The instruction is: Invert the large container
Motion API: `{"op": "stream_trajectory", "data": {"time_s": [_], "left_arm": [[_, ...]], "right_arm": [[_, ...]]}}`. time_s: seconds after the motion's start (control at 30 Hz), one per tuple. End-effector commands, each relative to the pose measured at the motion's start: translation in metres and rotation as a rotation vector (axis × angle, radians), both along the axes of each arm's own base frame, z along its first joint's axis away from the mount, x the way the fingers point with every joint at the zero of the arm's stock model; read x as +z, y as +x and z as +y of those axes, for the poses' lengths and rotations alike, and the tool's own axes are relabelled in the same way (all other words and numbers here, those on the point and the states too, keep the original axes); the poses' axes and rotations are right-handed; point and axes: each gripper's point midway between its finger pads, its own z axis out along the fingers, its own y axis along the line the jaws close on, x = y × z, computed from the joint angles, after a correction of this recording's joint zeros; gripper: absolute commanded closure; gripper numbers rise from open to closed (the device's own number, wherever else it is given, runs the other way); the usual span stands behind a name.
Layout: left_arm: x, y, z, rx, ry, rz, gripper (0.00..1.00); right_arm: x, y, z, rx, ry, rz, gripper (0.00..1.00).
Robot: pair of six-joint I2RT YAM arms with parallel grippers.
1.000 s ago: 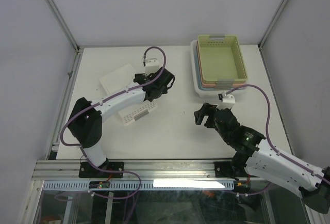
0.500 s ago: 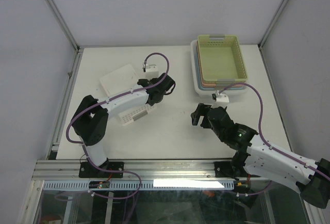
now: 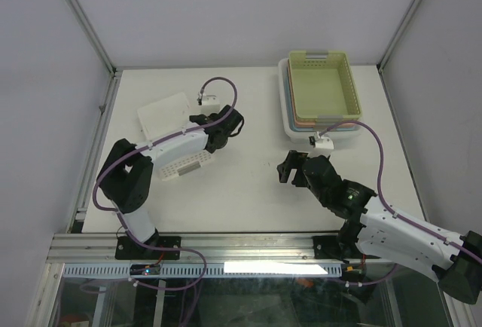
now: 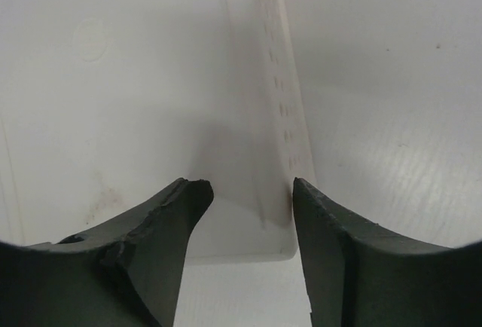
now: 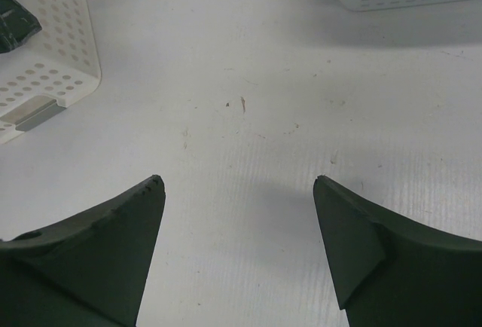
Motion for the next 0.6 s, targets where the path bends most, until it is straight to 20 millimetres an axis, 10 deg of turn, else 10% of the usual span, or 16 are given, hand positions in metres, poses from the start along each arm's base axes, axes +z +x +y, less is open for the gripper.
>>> {"op": "stream_trajectory", "data": {"time_s": [0.0,0.3,0.57], "left_arm": [[0.028,0.000,0.022,0.011,-0.021,-0.024,0.39],[0.071,-0.025,-0.024,-0.125,-0.231,-0.053,0.23],[0.033,-0.067,-0.057,-0.112,-0.296,0.043,0.20]], "right_arm": [[0.023,0.008,0.009,-0.013,0.081,-0.049,0.17],[0.028,0.011,0.005,-0.037,0.084,-0.069,0.17],[0.024,0.010,-0.001,-0.064,0.075,-0.064,0.16]]}}
